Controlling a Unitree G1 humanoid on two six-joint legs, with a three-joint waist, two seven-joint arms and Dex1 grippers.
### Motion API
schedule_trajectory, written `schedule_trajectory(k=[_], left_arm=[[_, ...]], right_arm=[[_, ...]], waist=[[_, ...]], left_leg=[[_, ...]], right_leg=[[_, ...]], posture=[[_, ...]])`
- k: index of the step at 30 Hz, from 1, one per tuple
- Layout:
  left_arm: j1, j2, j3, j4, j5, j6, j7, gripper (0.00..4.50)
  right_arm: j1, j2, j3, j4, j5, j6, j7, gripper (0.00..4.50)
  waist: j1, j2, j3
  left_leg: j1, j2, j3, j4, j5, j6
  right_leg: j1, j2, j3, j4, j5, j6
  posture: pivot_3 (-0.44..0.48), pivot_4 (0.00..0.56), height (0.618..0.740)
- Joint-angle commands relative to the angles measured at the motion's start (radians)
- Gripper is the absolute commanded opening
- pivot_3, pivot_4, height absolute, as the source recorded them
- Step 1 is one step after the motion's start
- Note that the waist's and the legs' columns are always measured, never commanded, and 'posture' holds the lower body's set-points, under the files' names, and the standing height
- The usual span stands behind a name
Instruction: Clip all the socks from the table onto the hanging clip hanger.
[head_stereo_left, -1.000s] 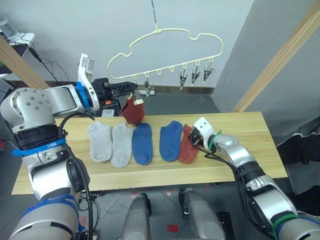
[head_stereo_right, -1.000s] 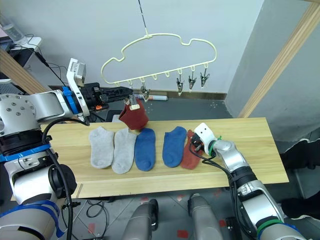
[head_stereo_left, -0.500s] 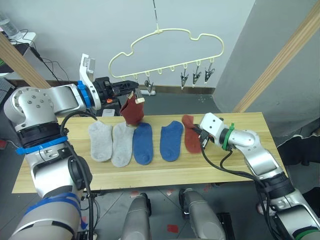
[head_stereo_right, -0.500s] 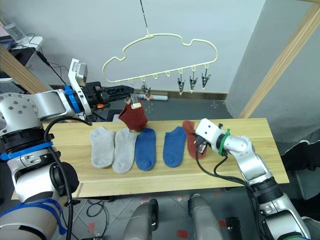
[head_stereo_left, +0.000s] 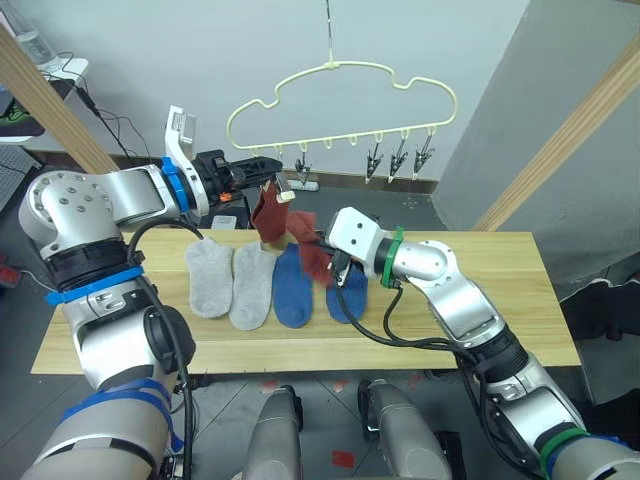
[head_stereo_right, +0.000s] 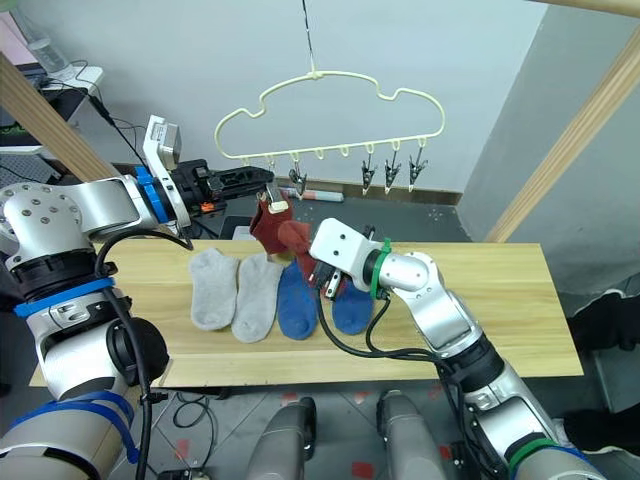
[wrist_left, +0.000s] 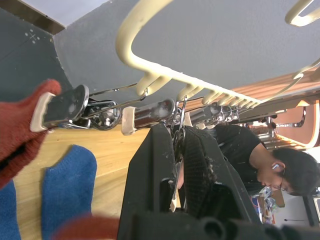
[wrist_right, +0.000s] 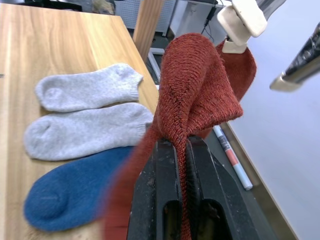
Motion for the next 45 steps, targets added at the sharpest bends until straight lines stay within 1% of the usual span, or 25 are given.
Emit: schedule_trajectory(k=[1,9,14,20,23,27,28,30,37,38,41,45], left_arm=[[-0.015,0.011,0.013,-0.034,-0.024,0.013,-0.009,0.20],[-0.007,0.012,0.007,-0.055,-0.033,0.023,-0.015,0.20],[0.002,0.010,0.009,-0.067,-0.035,0.029,-0.015,0.20],[0.019,0.010,0.000,-0.090,-0.034,0.029,-0.023,0.20],[0.029,0.012,-0.003,-0.102,-0.036,0.027,-0.033,0.20],[0.026,0.010,0.000,-0.102,-0.033,0.016,-0.035,0.20],[0.027,0.010,0.001,-0.102,-0.032,0.012,-0.036,0.20],[0.037,0.013,0.000,-0.107,-0.030,0.002,-0.038,0.20],[0.039,0.006,-0.001,-0.104,-0.034,-0.004,-0.034,0.20],[0.039,0.006,-0.005,-0.100,-0.032,-0.008,-0.035,0.20],[0.043,0.001,-0.007,-0.104,-0.034,-0.007,-0.035,0.20],[0.044,-0.008,-0.004,-0.108,-0.034,-0.004,-0.029,0.20]], right_arm=[[-0.022,0.015,-0.010,-0.015,-0.004,-0.007,-0.013,0.06],[-0.044,0.037,-0.010,-0.008,-0.004,-0.010,-0.019,0.06],[-0.053,0.037,-0.015,-0.006,-0.002,-0.011,-0.019,0.06],[-0.065,0.038,-0.023,0.004,0.003,-0.013,-0.020,0.06],[-0.063,0.039,-0.026,0.013,0.004,-0.018,-0.024,0.06],[-0.071,0.038,-0.034,0.023,0.006,-0.024,-0.024,0.06],[-0.072,0.039,-0.037,0.024,0.007,-0.025,-0.025,0.06],[-0.080,0.045,-0.041,0.028,0.008,-0.023,-0.031,0.06],[-0.085,0.048,-0.055,-0.005,0.018,0.005,-0.019,0.06],[-0.086,0.048,-0.057,-0.005,0.019,0.008,-0.018,0.06],[-0.083,0.052,-0.060,-0.014,0.022,0.023,-0.020,0.06],[-0.088,0.067,-0.057,-0.011,0.020,0.035,-0.026,0.06]], waist=[[0.001,-0.002,-0.002],[0.000,-0.003,-0.004],[0.001,-0.006,-0.006],[0.000,-0.006,-0.006],[0.001,-0.007,-0.007],[0.000,-0.010,-0.017],[0.000,-0.010,-0.020],[0.000,-0.009,-0.027],[-0.003,-0.009,-0.029],[-0.003,-0.009,-0.029],[-0.003,-0.009,-0.029],[-0.002,-0.009,-0.029]], left_leg=[[0.000,0.000,0.000,0.000,0.000,0.000],[0.000,0.001,-0.001,0.000,0.000,0.000],[0.000,0.001,-0.001,0.000,0.001,-0.001],[0.000,0.001,-0.001,0.000,0.001,-0.001],[0.000,0.001,-0.001,0.000,0.001,-0.001],[0.000,0.001,-0.001,0.000,0.001,-0.002],[0.000,0.001,-0.001,0.000,0.001,-0.002],[0.000,0.001,-0.001,0.000,0.001,-0.002],[0.000,0.001,-0.001,0.000,0.001,0.000],[0.000,0.001,-0.001,0.000,0.001,0.000],[0.000,0.001,-0.001,0.000,0.001,0.000],[0.000,0.001,-0.001,0.000,0.001,0.000]], right_leg=[[0.000,-0.001,0.000,0.000,0.000,0.000],[0.000,-0.001,-0.001,0.000,0.001,-0.002],[0.000,-0.001,-0.001,0.000,0.001,-0.002],[0.000,-0.002,-0.001,0.000,0.001,-0.002],[0.000,-0.002,-0.001,0.000,0.002,-0.002],[0.000,-0.002,-0.001,0.000,0.002,-0.003],[0.000,-0.002,-0.001,0.000,0.002,-0.003],[0.000,-0.002,-0.001,0.000,0.002,-0.003],[0.000,-0.002,-0.001,0.000,0.003,-0.003],[0.000,-0.002,-0.001,0.000,0.003,-0.003],[0.000,-0.001,-0.001,0.000,0.003,-0.003],[0.000,-0.002,-0.001,0.000,0.003,-0.003]], posture=[[-0.024,0.213,0.740],[-0.022,0.199,0.740],[-0.021,0.203,0.740],[-0.012,0.210,0.740],[-0.018,0.178,0.740],[-0.022,0.177,0.740],[-0.028,0.166,0.740],[-0.030,0.164,0.740],[-0.033,0.174,0.740],[-0.028,0.184,0.740],[-0.036,0.176,0.740],[-0.030,0.185,0.740]])
